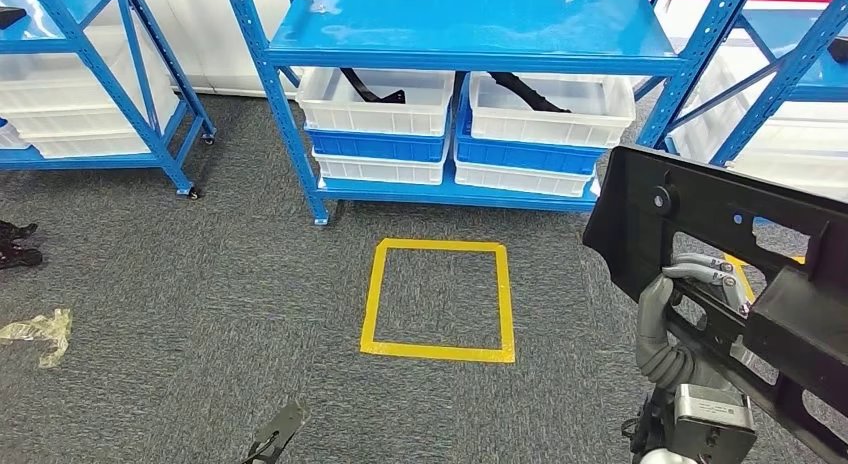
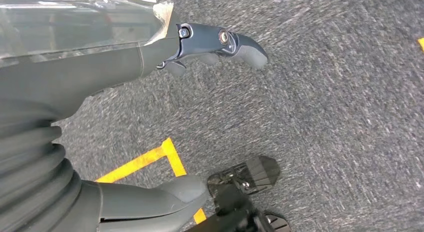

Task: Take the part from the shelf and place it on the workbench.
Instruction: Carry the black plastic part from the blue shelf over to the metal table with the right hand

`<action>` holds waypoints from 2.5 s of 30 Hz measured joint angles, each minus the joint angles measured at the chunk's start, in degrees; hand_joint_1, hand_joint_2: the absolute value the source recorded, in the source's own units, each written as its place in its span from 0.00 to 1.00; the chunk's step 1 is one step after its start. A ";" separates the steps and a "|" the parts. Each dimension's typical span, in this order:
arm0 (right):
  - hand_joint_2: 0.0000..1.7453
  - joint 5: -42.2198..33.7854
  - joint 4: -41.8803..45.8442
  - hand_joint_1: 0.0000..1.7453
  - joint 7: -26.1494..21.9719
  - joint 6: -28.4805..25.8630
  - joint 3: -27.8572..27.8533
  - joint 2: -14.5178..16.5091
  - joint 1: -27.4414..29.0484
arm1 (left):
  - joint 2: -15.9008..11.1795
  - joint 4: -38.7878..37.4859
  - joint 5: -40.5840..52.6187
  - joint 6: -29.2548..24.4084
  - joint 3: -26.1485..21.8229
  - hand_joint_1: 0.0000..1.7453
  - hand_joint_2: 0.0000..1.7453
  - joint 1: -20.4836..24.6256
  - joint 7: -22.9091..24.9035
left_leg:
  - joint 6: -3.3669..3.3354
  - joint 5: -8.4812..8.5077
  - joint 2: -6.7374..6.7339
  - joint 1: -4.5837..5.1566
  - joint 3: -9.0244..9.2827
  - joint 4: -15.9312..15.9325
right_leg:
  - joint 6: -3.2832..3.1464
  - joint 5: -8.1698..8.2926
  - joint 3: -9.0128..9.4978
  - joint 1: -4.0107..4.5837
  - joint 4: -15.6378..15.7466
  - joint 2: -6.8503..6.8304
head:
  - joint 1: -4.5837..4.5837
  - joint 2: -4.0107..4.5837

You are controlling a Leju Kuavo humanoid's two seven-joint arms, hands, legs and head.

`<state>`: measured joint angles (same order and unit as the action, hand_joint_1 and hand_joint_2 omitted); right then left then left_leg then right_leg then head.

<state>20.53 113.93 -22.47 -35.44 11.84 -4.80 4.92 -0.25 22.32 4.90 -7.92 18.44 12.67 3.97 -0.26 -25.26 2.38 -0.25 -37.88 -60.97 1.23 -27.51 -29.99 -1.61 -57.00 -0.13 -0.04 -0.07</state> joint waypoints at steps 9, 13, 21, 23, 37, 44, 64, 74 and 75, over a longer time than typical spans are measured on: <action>1.00 -2.63 0.10 1.00 -2.08 3.34 1.07 0.14 -0.21 | 0.16 0.06 1.76 -0.22 -3.63 0.00 1.00 -1.43 -2.14 | 0.13 -0.69 -5.70 0.00 3.33 1.09 | -0.49 0.09 -0.51 1.12 -0.20 -5.44 | -0.22 0.00; 1.00 -4.82 -0.66 1.00 -3.21 6.08 2.23 0.10 -1.76 | -0.14 0.09 1.94 -0.24 -6.48 0.00 1.00 -2.83 -4.25 | -1.29 -0.21 -4.84 0.39 3.93 3.44 | 0.47 -0.22 -0.48 1.63 -0.24 -6.95 | 0.10 0.00; 1.00 -7.73 -3.58 1.00 -4.23 8.10 4.04 -0.47 -3.71 | -0.58 0.02 2.19 0.03 -10.87 0.00 1.00 -5.35 -6.40 | -2.40 1.09 1.19 -0.30 3.23 3.79 | 1.40 -6.34 -6.85 0.82 -14.95 -0.02 | 0.55 0.00; 1.00 -7.95 -3.94 1.00 -4.24 8.09 4.33 -0.59 -4.12 | -0.66 0.04 2.56 0.13 -11.38 0.00 1.00 -5.77 -6.64 | -1.97 1.19 2.83 -0.40 3.10 3.49 | 2.49 -3.08 -2.98 0.20 -6.80 1.83 | 0.58 0.00; 1.00 -10.46 -6.70 1.00 -6.18 6.69 4.52 -1.37 -5.73 | -1.78 0.77 6.79 4.56 -12.60 0.00 1.00 -5.70 -4.96 | 0.94 -3.06 -2.90 -0.46 -3.07 -8.35 | -0.59 -0.50 -0.54 0.61 -0.67 -4.01 | -0.66 0.00; 1.00 -9.82 -7.39 1.00 -6.22 5.24 4.43 -1.32 -6.64 | -2.37 1.08 8.63 6.28 -12.55 0.00 1.00 -4.30 -3.91 | -1.55 0.42 -4.94 0.55 3.21 3.19 | 0.63 -1.16 -0.33 1.54 -0.85 -6.67 | -0.38 0.01; 1.00 -4.99 -5.10 1.00 -4.93 1.42 1.35 -0.77 -2.23 | -3.40 0.16 21.49 16.95 -8.37 0.00 1.00 4.86 -1.56 | 0.72 -5.12 -1.83 -0.19 -5.07 -10.39 | -0.79 0.19 -1.86 0.53 -1.32 -1.49 | -0.51 0.00; 1.00 -3.70 -2.69 1.00 -4.98 -1.31 -0.99 -0.77 -0.17 | 0.34 1.25 26.75 20.05 -2.72 0.00 1.00 8.13 -0.01 | -1.45 0.22 -5.51 0.82 2.54 2.67 | 0.59 -0.34 -1.58 1.51 -1.24 -7.42 | -0.35 0.00; 1.00 -3.65 -2.53 1.00 -4.98 -1.33 -1.03 -0.78 -0.07 | 0.48 1.26 26.84 20.15 -2.54 0.00 1.00 8.27 -0.11 | -1.80 0.52 -4.83 0.68 2.73 3.06 | 0.80 -0.77 -1.74 1.42 -1.74 -6.38 | -0.33 0.01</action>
<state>16.88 111.40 -27.45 -36.77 10.80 -5.57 4.85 0.24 23.58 31.74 12.23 15.90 20.93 3.86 -2.06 -24.73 -2.45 0.43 -35.15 -57.91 2.04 -28.28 -31.73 -0.19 -58.75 -6.50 -0.37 -0.06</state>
